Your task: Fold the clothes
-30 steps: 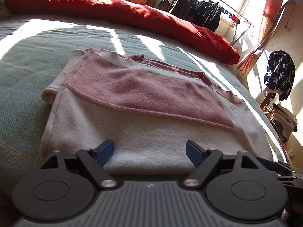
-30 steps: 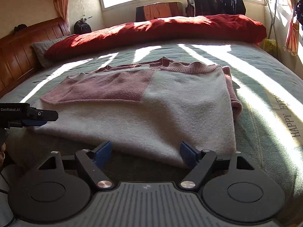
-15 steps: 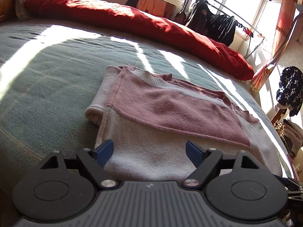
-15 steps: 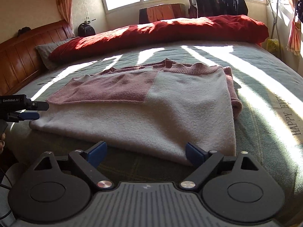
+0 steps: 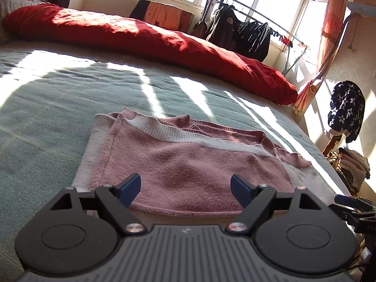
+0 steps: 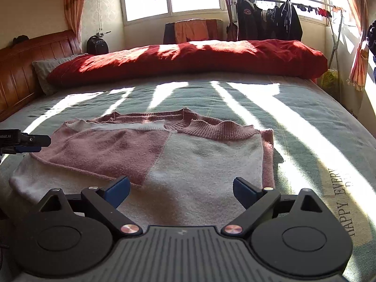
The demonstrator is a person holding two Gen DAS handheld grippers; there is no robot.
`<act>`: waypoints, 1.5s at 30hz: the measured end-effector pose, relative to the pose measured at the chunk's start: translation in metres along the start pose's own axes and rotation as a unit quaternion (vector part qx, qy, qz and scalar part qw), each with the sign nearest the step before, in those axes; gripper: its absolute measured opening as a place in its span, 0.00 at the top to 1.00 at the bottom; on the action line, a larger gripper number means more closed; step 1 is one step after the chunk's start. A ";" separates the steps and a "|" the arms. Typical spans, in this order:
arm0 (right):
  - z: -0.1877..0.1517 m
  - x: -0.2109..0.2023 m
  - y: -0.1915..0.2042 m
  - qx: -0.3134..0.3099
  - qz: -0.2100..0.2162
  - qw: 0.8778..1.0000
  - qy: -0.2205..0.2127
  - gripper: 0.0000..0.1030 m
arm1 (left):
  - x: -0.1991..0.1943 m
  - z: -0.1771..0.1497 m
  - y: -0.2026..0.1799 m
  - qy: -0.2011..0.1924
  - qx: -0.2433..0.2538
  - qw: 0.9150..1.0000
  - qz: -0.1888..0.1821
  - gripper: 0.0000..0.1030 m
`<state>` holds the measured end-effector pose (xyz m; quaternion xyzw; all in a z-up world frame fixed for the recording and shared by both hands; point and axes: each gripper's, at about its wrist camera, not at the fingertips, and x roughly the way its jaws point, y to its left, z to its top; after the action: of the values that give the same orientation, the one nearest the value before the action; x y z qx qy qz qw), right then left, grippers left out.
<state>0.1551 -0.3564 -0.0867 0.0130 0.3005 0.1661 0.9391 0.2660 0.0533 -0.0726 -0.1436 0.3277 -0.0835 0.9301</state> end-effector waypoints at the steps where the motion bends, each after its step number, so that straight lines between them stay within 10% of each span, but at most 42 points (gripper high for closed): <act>1: -0.001 0.007 -0.004 0.003 -0.007 1.000 0.009 0.06 | 0.004 0.001 0.004 0.006 -0.003 1.000 0.007 0.19; 6: 0.001 0.022 -0.015 0.022 -0.021 0.999 0.020 0.06 | 0.008 0.022 -0.002 0.013 0.001 1.000 0.022 0.19; 11: 0.011 0.021 -0.002 0.023 -0.006 1.000 0.011 0.01 | 0.022 0.025 -0.044 0.039 0.022 0.992 -0.115 0.18; 23: -0.002 0.040 0.003 0.000 0.006 0.999 0.043 0.00 | 0.091 0.046 -0.034 0.044 0.016 0.998 -0.052 0.18; 45: 0.011 0.024 -0.002 0.023 0.017 0.999 0.015 0.00 | 0.038 0.037 -0.048 0.048 0.012 0.996 -0.068 0.17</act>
<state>0.1808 -0.3497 -0.0912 0.0375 0.3180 0.1756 0.9309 0.3160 0.0064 -0.0518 -0.1503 0.3605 -0.1578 0.9070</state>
